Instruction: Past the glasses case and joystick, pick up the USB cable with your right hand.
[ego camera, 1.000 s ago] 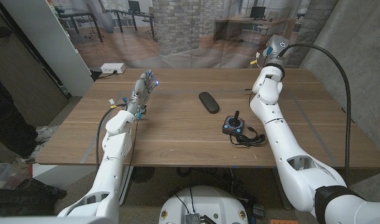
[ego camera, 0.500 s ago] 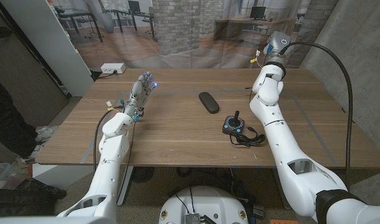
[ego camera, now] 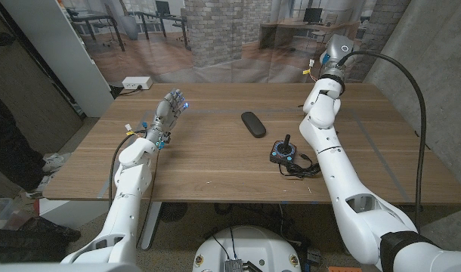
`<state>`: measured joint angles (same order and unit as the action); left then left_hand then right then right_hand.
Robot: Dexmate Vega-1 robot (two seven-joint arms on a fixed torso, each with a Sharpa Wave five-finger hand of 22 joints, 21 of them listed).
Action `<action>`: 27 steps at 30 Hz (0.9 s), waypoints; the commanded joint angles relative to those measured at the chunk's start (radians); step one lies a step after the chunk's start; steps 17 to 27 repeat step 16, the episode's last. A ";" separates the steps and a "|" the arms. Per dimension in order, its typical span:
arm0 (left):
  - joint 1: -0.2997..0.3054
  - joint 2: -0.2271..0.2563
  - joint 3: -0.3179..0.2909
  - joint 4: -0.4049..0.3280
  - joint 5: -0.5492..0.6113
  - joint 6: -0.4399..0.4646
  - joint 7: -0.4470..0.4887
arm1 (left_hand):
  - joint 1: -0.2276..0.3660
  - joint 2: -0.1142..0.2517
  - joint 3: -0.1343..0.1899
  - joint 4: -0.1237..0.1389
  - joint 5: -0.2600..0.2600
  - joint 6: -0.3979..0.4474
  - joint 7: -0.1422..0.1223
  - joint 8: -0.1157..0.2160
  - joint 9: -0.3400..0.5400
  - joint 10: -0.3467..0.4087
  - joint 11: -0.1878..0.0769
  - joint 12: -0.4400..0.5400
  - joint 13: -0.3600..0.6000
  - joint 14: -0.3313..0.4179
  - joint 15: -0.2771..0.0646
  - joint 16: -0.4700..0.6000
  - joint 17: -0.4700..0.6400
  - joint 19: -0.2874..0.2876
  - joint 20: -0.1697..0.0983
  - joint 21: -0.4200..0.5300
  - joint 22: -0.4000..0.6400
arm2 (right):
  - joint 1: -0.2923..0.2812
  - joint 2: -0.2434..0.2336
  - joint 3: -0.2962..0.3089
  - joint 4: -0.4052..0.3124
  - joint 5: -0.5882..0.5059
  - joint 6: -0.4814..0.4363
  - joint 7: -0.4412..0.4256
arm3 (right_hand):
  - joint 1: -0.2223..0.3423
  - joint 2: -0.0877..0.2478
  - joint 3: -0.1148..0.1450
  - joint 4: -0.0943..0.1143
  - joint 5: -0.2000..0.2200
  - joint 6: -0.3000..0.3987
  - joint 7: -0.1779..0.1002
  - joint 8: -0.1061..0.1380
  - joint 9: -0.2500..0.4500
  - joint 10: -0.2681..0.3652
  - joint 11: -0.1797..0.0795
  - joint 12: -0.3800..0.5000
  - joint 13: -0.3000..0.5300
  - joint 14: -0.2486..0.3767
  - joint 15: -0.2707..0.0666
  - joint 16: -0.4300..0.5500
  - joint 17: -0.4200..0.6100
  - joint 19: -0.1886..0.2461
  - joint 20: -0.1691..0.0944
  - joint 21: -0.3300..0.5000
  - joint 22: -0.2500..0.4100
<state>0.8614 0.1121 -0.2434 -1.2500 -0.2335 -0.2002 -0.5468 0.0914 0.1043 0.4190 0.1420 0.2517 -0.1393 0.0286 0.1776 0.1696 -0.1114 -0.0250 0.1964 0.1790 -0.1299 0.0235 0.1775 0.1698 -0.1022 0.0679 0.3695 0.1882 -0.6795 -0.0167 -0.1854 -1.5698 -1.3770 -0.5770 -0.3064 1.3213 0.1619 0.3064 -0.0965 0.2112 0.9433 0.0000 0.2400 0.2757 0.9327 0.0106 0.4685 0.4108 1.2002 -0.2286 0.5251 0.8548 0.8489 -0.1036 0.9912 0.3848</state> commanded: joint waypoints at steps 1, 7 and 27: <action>-0.070 0.042 -0.012 0.135 -0.020 -0.026 -0.074 | -0.011 0.021 0.001 -0.002 0.000 0.002 -0.002 0.003 0.003 0.003 0.003 0.004 0.005 0.001 0.003 0.004 0.004 0.005 0.001 0.000 0.004 | 0.001 0.024 -0.016 0.010 -0.032 -0.041 -0.085 | 0.007 0.004 0.003 0.005 0.006 0.010 -0.001 -0.001 0.004 0.031 -0.016 0.054 0.006 -0.003 0.000 -0.004 0.005 -0.005 -0.107 0.010 0.002; -0.123 0.069 -0.012 0.242 -0.024 -0.050 -0.133 | -0.011 0.021 0.001 -0.001 0.000 0.002 -0.002 0.003 0.003 0.002 0.002 0.004 0.005 0.000 0.003 0.004 0.004 0.004 0.001 -0.001 0.004 | -0.003 0.042 -0.043 0.018 -0.070 -0.086 -0.081 | 0.007 0.004 0.002 0.005 0.006 0.011 -0.001 -0.002 0.005 0.032 -0.017 0.053 0.005 -0.004 0.000 -0.006 0.009 -0.009 -0.107 0.016 0.001; -0.199 0.094 -0.027 0.391 -0.039 -0.098 -0.198 | -0.011 0.021 0.001 -0.001 0.000 0.000 -0.002 0.002 0.003 0.001 0.003 0.003 0.005 -0.001 0.004 0.003 0.004 0.004 0.001 -0.002 0.004 | -0.013 0.066 -0.078 0.014 -0.106 -0.138 -0.076 | 0.007 0.003 0.002 0.006 0.007 0.013 -0.002 -0.004 0.006 0.031 -0.016 0.052 0.007 -0.004 0.000 -0.008 0.016 -0.015 -0.106 0.026 -0.001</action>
